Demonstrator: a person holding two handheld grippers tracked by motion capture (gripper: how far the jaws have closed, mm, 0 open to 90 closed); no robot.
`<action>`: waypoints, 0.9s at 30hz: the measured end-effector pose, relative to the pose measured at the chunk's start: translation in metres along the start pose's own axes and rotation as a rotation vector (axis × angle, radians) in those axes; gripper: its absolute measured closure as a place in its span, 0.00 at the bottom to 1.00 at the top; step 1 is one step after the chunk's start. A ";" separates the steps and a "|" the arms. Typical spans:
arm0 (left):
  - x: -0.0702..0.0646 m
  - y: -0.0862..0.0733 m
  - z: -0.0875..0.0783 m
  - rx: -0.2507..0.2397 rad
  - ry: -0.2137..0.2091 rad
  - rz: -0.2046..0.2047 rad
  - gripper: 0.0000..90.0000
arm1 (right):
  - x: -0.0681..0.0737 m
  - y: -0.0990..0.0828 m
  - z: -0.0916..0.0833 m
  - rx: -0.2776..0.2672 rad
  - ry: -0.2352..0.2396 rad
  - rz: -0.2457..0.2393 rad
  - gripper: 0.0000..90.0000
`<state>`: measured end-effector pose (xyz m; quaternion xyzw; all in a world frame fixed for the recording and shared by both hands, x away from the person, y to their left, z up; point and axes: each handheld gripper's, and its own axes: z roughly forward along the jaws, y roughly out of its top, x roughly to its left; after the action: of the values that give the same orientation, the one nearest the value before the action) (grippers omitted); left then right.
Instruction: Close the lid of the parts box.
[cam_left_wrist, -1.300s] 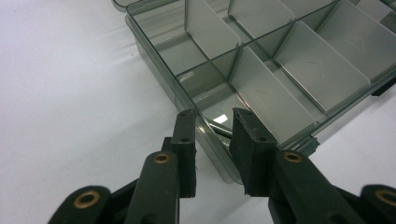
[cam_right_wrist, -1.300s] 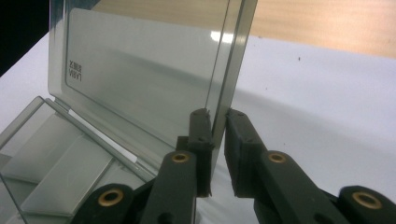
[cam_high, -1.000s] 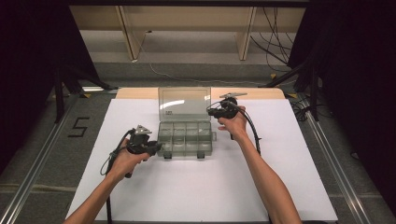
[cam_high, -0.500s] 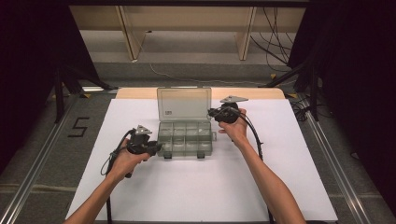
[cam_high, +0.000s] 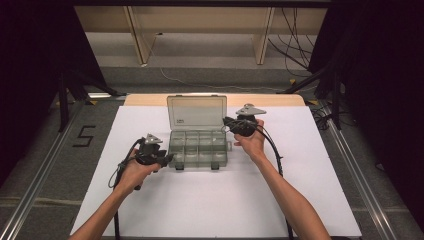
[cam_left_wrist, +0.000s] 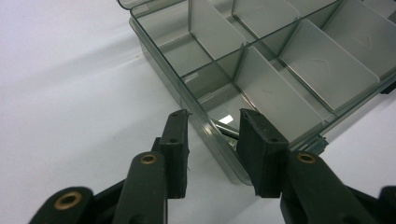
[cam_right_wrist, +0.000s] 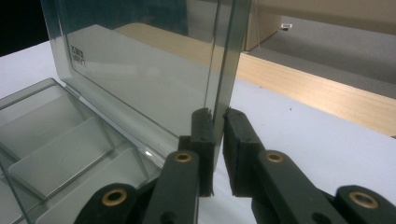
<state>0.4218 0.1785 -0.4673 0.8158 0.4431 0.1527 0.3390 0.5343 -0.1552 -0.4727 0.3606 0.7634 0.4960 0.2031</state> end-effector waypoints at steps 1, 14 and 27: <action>0.000 0.000 0.000 -0.003 0.010 0.000 0.68 | 0.001 0.000 0.000 -0.007 -0.002 0.000 0.93; 0.009 0.027 -0.014 -0.134 0.038 -0.099 0.36 | 0.003 -0.002 -0.001 -0.015 -0.013 -0.013 0.93; 0.025 0.087 -0.030 -0.277 0.046 -0.129 0.39 | 0.004 -0.002 -0.002 -0.017 -0.019 -0.017 0.93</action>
<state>0.4733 0.1793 -0.3869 0.7272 0.4769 0.2089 0.4473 0.5294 -0.1541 -0.4732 0.3572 0.7601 0.4972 0.2177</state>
